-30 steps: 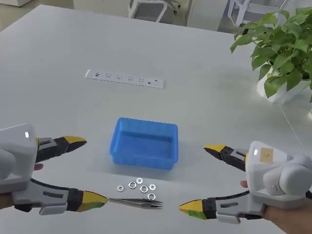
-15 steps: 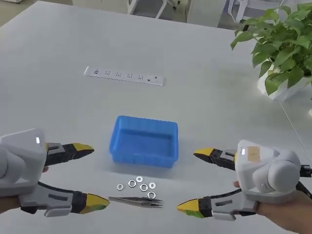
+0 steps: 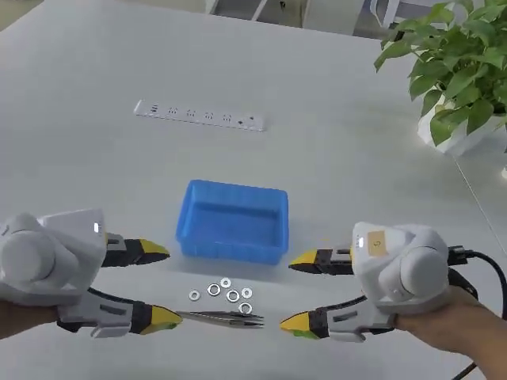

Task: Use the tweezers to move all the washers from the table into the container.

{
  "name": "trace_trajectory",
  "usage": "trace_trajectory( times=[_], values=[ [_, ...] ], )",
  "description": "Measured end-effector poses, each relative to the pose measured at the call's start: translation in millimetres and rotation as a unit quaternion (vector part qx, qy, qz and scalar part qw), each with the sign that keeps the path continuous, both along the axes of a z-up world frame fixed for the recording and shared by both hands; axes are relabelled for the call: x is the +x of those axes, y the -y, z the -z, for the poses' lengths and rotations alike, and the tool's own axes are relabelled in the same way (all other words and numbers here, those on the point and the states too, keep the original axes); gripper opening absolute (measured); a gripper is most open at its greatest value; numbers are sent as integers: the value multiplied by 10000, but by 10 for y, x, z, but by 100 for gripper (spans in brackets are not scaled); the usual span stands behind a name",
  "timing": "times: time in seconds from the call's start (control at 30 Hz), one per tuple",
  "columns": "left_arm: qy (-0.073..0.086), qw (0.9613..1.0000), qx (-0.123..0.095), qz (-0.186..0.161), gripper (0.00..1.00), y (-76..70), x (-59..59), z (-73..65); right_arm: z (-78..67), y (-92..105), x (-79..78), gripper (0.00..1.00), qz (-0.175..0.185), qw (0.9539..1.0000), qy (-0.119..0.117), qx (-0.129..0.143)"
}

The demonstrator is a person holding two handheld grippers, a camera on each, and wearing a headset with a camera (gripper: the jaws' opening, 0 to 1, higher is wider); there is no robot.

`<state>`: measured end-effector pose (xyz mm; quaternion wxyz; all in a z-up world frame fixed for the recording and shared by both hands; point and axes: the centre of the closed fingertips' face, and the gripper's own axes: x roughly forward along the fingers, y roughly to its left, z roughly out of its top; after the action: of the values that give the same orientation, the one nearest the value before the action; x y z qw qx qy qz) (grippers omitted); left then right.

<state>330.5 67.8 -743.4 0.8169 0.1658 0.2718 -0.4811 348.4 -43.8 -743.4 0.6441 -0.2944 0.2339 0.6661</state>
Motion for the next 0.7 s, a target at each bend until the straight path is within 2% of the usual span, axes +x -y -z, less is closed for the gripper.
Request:
trace_trajectory(
  times=[0.13,0.3,0.4,0.53,0.7],
  values=[
    [-84,9998,118,166,53,21,-9,83,73,-45,-58,38,-244,9996,39,-153],
    [-189,9984,295,436,45,43,-68,185,147,-126,-109,34,-508,9982,138,-300],
    [-292,9967,437,625,38,47,-116,255,212,-170,-139,32,-653,9969,147,-403],
    [-368,9951,543,741,35,45,-126,310,299,-246,-205,32,-875,9947,171,-519],
    [-459,9928,661,885,28,29,-128,382,405,-347,-267,29,-967,9934,158,-589]
  ],
)
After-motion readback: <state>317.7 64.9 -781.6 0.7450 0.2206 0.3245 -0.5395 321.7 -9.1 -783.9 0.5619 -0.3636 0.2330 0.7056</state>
